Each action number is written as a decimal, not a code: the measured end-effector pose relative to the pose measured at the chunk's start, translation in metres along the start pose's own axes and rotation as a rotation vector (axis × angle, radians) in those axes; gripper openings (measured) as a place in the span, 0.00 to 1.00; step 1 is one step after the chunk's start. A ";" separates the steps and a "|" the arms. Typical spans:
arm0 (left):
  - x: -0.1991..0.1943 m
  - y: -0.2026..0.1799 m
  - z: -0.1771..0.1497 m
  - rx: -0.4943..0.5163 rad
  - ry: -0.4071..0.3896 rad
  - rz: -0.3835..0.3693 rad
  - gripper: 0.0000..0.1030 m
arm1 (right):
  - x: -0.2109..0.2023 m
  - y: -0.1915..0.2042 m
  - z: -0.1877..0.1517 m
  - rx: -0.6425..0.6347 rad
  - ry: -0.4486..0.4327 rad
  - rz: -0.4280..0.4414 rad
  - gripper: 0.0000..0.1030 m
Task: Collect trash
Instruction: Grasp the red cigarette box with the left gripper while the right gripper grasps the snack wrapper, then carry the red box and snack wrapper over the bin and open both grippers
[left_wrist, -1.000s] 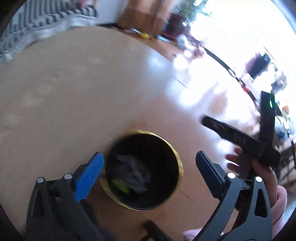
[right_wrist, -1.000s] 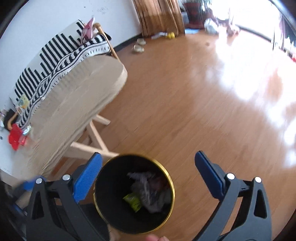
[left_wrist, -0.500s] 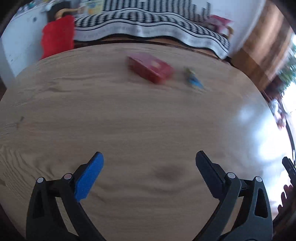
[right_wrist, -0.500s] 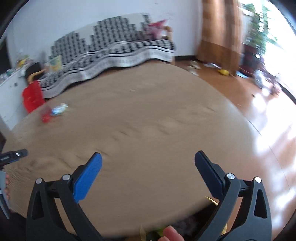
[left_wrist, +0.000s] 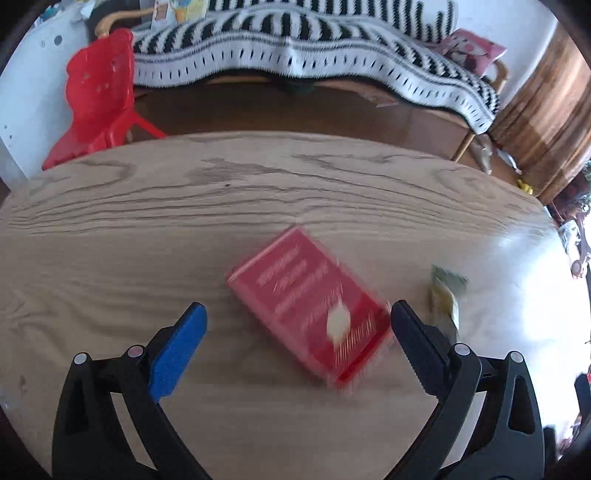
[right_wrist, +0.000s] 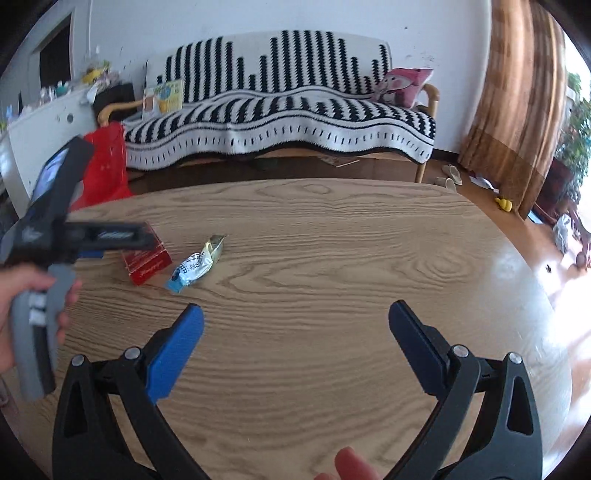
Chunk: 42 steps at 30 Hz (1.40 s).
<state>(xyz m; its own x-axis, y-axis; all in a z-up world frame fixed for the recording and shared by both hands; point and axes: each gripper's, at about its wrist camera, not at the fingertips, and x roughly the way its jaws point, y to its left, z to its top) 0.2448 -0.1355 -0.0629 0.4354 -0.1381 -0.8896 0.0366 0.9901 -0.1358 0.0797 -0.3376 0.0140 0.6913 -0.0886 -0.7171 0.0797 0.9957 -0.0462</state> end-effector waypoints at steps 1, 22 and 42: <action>0.003 0.000 0.004 -0.011 -0.002 -0.012 0.94 | 0.008 0.005 0.005 -0.014 0.005 -0.004 0.94; 0.001 0.032 -0.004 0.128 -0.052 -0.003 0.94 | 0.112 0.088 0.030 -0.151 0.115 0.015 0.94; -0.018 0.027 -0.019 0.141 -0.133 -0.066 0.52 | 0.095 0.055 0.031 -0.016 0.082 0.146 0.13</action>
<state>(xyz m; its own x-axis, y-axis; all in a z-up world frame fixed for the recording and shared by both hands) 0.2210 -0.1066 -0.0587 0.5426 -0.2074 -0.8140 0.1905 0.9742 -0.1212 0.1719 -0.2920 -0.0356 0.6334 0.0583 -0.7716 -0.0289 0.9982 0.0517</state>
